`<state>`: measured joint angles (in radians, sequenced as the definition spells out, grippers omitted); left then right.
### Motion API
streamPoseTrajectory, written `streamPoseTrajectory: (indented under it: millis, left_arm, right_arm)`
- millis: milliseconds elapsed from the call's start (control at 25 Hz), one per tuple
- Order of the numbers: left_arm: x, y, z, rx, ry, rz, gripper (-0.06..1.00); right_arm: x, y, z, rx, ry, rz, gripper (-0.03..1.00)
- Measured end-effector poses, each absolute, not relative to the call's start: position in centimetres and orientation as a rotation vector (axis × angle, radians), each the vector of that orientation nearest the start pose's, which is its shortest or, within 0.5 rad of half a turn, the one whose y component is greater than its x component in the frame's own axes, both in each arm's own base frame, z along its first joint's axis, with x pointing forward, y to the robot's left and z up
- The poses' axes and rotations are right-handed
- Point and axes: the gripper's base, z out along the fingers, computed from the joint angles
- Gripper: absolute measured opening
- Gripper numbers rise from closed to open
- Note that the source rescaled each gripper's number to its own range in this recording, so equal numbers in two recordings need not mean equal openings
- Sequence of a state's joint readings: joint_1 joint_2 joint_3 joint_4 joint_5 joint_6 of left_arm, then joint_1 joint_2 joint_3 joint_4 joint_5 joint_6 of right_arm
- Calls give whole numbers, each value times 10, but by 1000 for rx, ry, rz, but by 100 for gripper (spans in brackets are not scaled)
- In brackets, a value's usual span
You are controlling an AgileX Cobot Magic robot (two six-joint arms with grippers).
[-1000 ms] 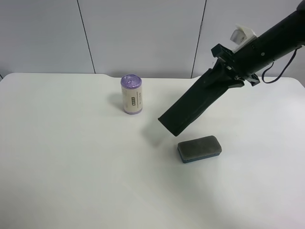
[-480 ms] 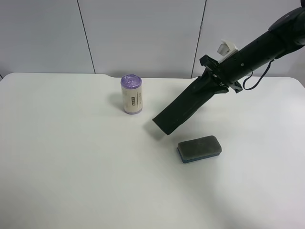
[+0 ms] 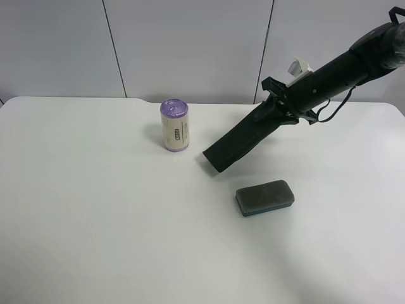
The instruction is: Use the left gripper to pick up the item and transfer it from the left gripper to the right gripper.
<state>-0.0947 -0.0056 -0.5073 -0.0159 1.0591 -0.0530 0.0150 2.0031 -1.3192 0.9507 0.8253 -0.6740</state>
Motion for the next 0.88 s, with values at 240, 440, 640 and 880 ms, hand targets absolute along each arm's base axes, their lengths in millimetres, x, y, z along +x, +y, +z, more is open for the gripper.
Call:
streamPoseTrajectory:
  millis: [240, 440, 640, 880]
  left_arm:
    - [-7, -1, 279, 43, 2031, -112, 100]
    - [-7, -1, 279, 43, 2031, -112, 100]
    - [-7, -1, 279, 43, 2031, -112, 100]
    - [-7, -1, 279, 43, 2031, -112, 100]
  right_arm:
    - [403, 60, 174, -82, 2625, 884, 0]
    - [403, 60, 174, -82, 2625, 884, 0]
    - [403, 60, 174, -82, 2625, 884, 0]
    - [404, 59, 173, -72, 2617, 867, 69]
